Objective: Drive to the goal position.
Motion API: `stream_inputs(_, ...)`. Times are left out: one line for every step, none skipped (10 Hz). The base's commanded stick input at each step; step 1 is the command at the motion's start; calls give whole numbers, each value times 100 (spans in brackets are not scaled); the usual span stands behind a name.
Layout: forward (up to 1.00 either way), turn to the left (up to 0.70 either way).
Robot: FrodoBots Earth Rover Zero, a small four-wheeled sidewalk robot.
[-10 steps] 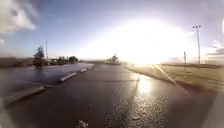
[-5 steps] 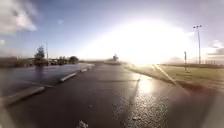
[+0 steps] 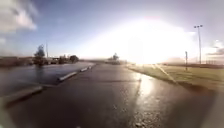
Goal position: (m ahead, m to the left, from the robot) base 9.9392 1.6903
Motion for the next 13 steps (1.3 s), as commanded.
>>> stream_inputs(60,0)
stream_inputs(64,0)
stream_inputs(70,0)
stream_inputs(70,0)
stream_inputs(70,0)
stream_inputs(70,-2)
stream_inputs(70,-13)
stream_inputs(70,-14)
stream_inputs(70,-14)
stream_inputs(70,-14)
stream_inputs(70,-14)
stream_inputs(70,-12)
stream_inputs(70,-2)
